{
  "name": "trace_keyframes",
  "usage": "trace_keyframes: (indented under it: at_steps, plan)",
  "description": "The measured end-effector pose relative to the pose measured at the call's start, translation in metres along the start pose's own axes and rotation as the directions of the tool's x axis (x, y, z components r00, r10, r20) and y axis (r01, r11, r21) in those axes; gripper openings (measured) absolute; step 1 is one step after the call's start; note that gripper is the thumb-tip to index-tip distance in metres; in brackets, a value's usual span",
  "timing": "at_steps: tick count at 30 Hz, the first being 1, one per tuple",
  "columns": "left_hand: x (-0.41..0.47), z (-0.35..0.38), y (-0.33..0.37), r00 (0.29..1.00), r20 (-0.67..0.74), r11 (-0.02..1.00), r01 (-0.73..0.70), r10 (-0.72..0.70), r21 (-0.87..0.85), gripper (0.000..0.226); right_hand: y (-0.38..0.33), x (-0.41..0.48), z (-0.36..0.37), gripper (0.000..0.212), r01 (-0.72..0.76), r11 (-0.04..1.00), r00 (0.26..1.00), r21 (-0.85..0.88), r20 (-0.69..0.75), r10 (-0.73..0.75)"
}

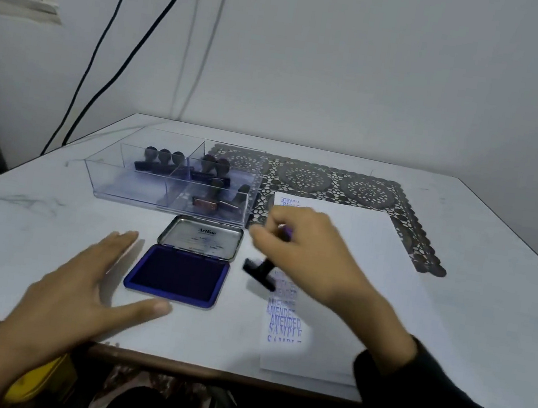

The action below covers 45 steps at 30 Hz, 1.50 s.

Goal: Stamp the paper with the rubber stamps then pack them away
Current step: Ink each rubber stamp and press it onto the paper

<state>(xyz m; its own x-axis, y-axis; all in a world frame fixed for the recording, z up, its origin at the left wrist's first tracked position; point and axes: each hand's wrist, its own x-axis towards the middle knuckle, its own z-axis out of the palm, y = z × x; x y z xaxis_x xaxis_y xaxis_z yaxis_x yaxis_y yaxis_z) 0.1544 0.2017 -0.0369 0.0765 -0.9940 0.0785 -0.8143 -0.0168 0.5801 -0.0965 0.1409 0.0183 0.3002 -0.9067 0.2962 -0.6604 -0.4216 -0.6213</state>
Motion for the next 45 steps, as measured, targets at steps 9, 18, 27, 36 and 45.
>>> trace_keyframes:
  at_steps: [9,18,27,36,45]
  plan:
    - [-0.004,0.003,0.006,0.998,0.026,0.984,-0.064,0.061,0.167,0.113,-0.041,0.051,0.067,0.024,0.289,0.933,0.952,-0.215,0.169,-0.256]
    - [-0.003,0.006,0.0,0.996,0.009,0.976,-0.092,0.093,0.199,0.102,-0.041,0.057,0.088,0.022,0.324,0.888,0.943,-0.325,0.18,-0.279]
    - [-0.004,0.005,0.004,0.997,0.0,0.974,-0.077,0.078,0.213,0.107,-0.042,0.036,0.093,0.007,0.403,0.753,0.893,-0.52,0.041,-0.449]
    - [-0.005,0.004,0.007,0.998,-0.024,0.998,-0.058,0.059,0.022,0.106,-0.033,0.061,0.039,0.023,0.279,0.914,0.96,-0.294,0.082,-0.266]
    - [0.023,0.046,0.103,0.915,-0.014,0.91,-0.403,0.404,-0.098,0.075,0.058,0.116,-0.072,0.031,-0.005,0.91,0.994,-0.414,-0.099,-0.04]
